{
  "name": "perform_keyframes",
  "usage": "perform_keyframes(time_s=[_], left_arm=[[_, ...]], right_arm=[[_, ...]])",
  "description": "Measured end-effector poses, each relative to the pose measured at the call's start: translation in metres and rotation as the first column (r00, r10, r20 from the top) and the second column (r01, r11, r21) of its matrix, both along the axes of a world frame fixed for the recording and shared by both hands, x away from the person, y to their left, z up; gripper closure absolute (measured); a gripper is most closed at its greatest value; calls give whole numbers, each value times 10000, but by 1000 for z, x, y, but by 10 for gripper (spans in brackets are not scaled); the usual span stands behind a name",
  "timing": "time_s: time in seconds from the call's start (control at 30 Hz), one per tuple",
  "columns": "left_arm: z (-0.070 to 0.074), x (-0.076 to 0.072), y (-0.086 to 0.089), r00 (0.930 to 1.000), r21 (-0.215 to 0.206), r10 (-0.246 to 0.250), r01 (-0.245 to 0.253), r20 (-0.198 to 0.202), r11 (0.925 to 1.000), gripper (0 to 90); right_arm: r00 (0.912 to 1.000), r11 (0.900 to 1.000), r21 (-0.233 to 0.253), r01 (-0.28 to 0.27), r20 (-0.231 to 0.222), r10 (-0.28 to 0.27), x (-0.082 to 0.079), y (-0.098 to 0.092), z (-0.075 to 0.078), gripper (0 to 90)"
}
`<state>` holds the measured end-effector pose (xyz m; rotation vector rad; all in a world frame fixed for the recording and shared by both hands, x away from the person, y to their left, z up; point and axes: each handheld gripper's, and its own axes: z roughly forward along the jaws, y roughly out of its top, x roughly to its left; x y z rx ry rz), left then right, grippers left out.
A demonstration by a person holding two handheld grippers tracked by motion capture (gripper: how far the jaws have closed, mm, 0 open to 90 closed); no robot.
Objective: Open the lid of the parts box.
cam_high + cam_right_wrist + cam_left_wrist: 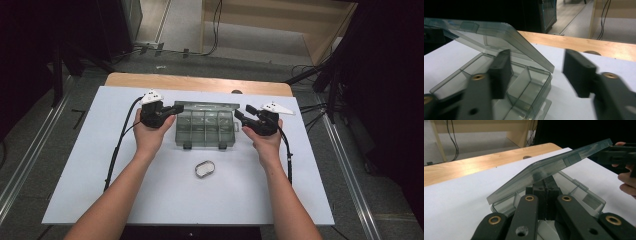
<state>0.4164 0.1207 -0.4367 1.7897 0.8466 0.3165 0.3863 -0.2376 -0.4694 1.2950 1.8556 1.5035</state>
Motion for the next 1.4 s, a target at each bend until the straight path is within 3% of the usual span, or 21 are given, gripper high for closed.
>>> perform_keyframes(time_s=[0.07,0.4,0.63,0.87,0.97,1.07,1.3,1.4], left_arm=[[1,1,0,10000,-23,53,-53,40,10000,893],[2,4,2,9997,16,191,-191,139,9998,894],[0,5,4,9994,110,316,-318,147,9994,891],[-5,-3,9,9965,303,754,-765,350,9966,823],[-8,-5,11,9872,395,1522,-1541,478,9873,732],[-11,-1,13,9809,344,1902,-1917,406,9809,643],[-16,13,10,9833,720,1805,-1819,245,9807,644],[-18,17,8,9847,851,1681,-1715,454,9815,693]], right_arm=[[9999,10000,86,-16,129,15,3,1,0,536],[9954,9985,-162,-529,786,540,15,3,4,654],[9954,9994,-332,-77,947,108,12,10,4,776],[9961,9990,-363,279,851,-247,7,14,4,789],[9964,9989,-341,313,802,-285,7,14,5,791],[9967,9989,-324,342,748,-317,7,15,5,791],[9969,9989,-181,422,676,-409,7,16,5,793],[9966,9988,-159,464,694,-452,7,16,5,794]])
